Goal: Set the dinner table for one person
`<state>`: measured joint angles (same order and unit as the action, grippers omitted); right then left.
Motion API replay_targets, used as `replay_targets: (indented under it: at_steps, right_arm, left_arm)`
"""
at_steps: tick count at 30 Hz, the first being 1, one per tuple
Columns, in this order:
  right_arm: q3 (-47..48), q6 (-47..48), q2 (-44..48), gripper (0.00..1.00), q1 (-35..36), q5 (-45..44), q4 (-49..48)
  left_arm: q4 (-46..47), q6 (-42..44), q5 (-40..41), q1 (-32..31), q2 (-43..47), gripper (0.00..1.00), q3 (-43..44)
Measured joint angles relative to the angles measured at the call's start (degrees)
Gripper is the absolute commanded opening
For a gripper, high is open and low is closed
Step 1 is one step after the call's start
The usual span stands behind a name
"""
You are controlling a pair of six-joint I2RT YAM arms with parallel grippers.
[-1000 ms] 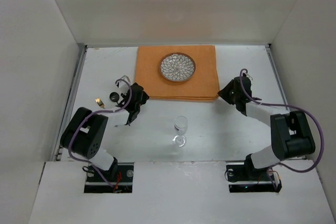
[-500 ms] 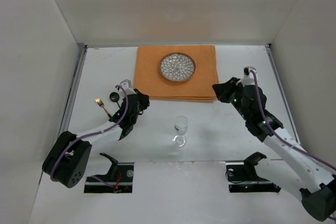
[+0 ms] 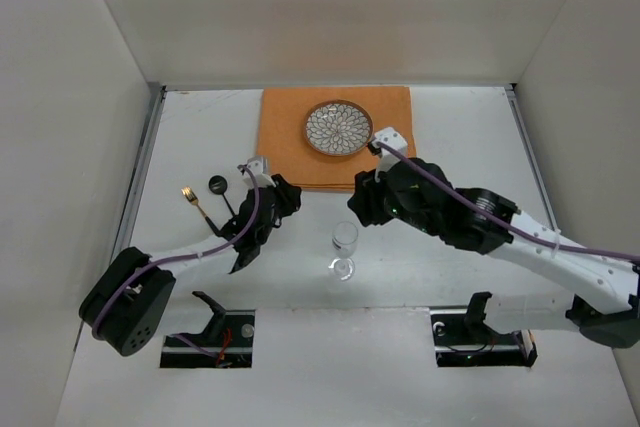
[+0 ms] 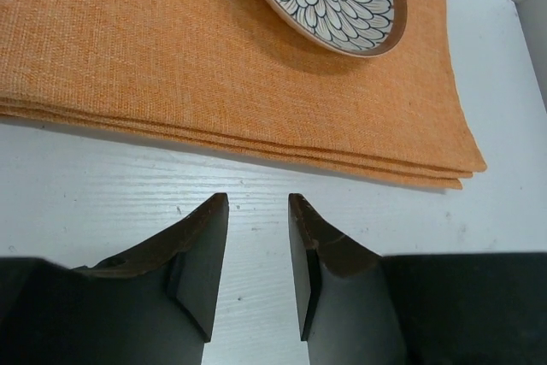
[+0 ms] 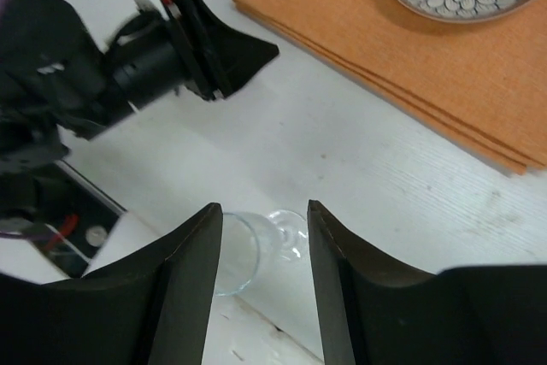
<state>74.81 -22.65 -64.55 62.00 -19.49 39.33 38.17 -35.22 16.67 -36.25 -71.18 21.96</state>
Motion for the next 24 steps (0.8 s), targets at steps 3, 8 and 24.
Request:
replay_targets:
  at_steps: [3, 8, 24]
  right_arm:
    - [2.3, 1.7, -4.2, 0.5, 0.9, -1.1, 4.5]
    - [3.6, 3.2, -7.5, 0.5, 2.0, -1.5, 8.7]
    - [3.6, 4.4, -12.5, 0.29, 3.4, 1.6, 10.2]
  left_arm:
    - [0.2, 0.1, 0.1, 0.4, 0.2, 0.35, -0.3]
    - [0.2, 0.1, 0.4, 1.5, 0.7, 0.36, -1.1]
    - [0.2, 0.0, 0.5, 1.9, 0.7, 0.37, -1.1]
